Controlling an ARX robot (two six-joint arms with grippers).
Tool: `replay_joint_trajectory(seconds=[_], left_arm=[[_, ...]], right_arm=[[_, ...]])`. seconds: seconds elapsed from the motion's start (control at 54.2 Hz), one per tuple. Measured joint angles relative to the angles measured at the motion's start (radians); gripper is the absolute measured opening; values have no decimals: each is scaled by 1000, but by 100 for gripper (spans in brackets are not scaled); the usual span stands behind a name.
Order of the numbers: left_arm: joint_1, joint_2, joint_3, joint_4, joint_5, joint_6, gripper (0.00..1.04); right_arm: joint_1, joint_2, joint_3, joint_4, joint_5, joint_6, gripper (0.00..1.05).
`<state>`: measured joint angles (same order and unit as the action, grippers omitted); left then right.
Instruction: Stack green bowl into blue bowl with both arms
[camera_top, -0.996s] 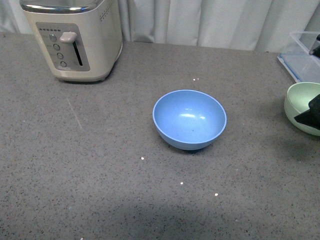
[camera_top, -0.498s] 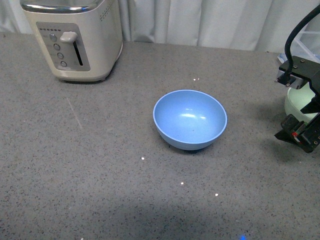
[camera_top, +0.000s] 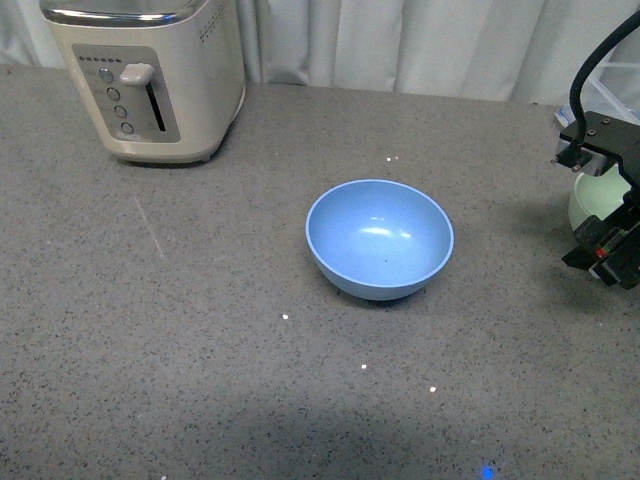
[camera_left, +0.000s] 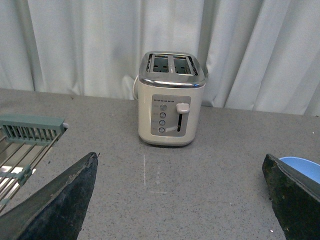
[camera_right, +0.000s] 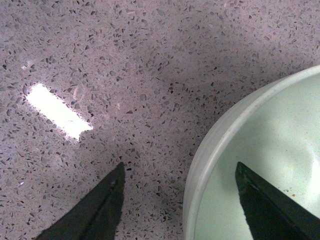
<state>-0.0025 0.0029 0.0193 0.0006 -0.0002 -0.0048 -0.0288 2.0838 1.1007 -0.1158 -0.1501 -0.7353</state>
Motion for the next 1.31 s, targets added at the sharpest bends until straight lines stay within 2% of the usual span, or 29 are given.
replay_joint_trajectory(seconds=[0.129,0.166,0.258,0.313,0.498,0.664,0.83,0.959,1.051,1.309], left_arm=[[0,0,0,0,0,0,98],[0,0,0,0,0,0,98],[0,0,0,0,0,0,98],[0,0,0,0,0,0,98],[0,0,0,0,0,0,98],[0,0,0,0,0,0,98],[0,0,0,0,0,0,98],[0,0,0,0,-1,0,98],[0,0,0,0,0,0,98],[0,0,0,0,0,0,98]], right_arm=[[0,0,0,8,7,-3,34],[0,0,0,8,7,-3,30],[0,0,0,9,10,-5,9],[0,0,0,4,9,-13,2],[8,-15,-1,3,12,-13,2],[55,-112,-38,-21,-37,-15,2],[191,-278,-50,-60,-89,-45,2],[296,-315,-48,-40,-57,-87,2],[409,-286,-22,-50,-48,-82,2],[535,-189,8,-57,-1,-45,2]])
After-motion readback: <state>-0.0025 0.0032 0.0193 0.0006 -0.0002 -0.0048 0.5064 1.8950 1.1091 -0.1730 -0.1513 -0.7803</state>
